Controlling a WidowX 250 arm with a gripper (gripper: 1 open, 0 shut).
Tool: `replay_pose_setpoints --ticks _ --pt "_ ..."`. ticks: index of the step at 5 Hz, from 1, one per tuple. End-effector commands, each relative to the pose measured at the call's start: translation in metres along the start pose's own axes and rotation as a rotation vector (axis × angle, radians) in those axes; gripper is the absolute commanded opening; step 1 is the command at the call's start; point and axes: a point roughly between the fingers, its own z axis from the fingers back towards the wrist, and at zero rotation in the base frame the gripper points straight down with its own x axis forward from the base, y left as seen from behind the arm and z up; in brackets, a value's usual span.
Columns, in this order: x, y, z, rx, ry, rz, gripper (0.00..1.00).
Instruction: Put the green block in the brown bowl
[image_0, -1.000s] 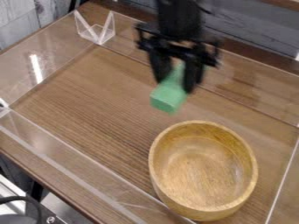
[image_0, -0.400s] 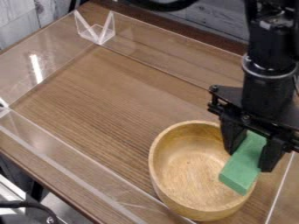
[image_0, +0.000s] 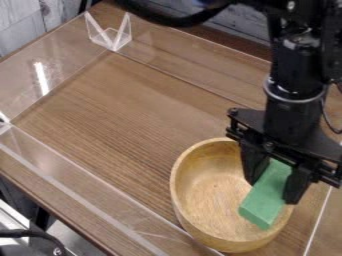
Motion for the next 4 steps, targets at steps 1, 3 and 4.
replay_pose_setpoints --ticks 1,3,4 --pt "0.0026 0.0036 0.0125 -0.02 -0.047 0.013 0.0" --pt "-0.0006 0.0096 0.0065 -0.023 -0.034 0.033 0.0" --pt "-0.0015 0.0112 0.0025 -0.026 -0.029 0.041 0.0"
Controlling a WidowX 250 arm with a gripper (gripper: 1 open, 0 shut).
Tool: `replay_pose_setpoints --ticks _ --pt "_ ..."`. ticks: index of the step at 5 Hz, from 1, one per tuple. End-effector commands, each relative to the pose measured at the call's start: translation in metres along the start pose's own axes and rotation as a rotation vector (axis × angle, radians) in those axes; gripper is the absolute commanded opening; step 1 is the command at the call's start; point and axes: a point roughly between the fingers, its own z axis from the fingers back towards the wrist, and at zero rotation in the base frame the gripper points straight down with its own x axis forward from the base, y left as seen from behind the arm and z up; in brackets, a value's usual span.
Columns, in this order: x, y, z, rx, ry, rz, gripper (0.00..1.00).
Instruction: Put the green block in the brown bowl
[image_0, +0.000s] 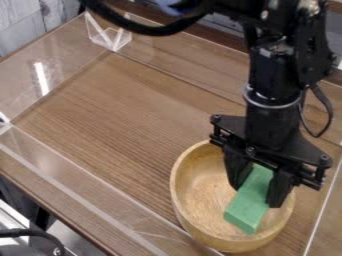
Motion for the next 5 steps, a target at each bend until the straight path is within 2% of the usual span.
replay_pose_setpoints --ticks 1,5 --pt "0.004 0.0 0.005 -0.019 -0.037 0.005 0.0" --pt "0.003 0.002 -0.009 -0.029 -0.026 0.027 0.0"
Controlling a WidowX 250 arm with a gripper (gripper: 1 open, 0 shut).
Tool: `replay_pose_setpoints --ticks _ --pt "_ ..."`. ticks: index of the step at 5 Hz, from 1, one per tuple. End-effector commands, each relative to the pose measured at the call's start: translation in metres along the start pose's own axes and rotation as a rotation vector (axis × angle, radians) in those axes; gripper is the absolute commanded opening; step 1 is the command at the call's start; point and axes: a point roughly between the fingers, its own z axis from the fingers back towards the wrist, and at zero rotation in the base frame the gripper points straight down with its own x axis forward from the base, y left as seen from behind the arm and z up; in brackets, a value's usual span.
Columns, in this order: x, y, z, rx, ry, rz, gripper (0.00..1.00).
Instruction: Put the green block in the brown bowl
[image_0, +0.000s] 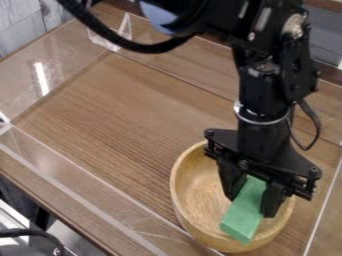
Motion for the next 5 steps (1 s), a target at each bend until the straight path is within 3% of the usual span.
replay_pose_setpoints --ticks 1,5 --pt "0.0054 -0.0015 0.0042 -0.014 -0.027 0.01 0.0" --pt "0.0065 -0.0023 0.0022 -0.019 -0.024 0.02 0.0"
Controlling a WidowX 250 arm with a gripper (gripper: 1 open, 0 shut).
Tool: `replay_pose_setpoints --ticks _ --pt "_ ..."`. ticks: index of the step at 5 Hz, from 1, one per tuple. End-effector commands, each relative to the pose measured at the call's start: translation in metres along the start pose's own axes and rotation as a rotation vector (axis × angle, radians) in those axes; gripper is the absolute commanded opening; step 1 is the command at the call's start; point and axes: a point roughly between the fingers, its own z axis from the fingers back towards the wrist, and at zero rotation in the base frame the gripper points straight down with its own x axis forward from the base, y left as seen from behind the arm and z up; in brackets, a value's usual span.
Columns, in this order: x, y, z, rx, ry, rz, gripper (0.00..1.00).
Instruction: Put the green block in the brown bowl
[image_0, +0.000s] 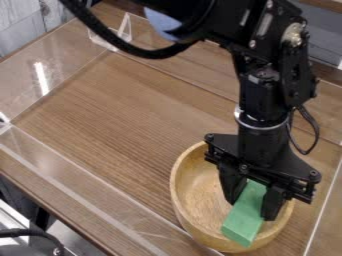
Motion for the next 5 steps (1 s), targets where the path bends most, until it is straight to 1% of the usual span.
replay_pose_setpoints --ticks 1,2,3,4,5 --pt "0.008 0.003 0.012 -0.016 -0.03 0.014 1.0" --pt "0.013 0.015 0.021 -0.015 -0.036 0.036 1.0" --pt "0.023 0.044 0.041 -0.007 -0.055 0.08 1.0" --pt "0.033 0.066 0.067 -0.004 -0.084 0.109 1.0" --pt "0.037 0.07 0.069 0.003 -0.104 0.111 1.0"
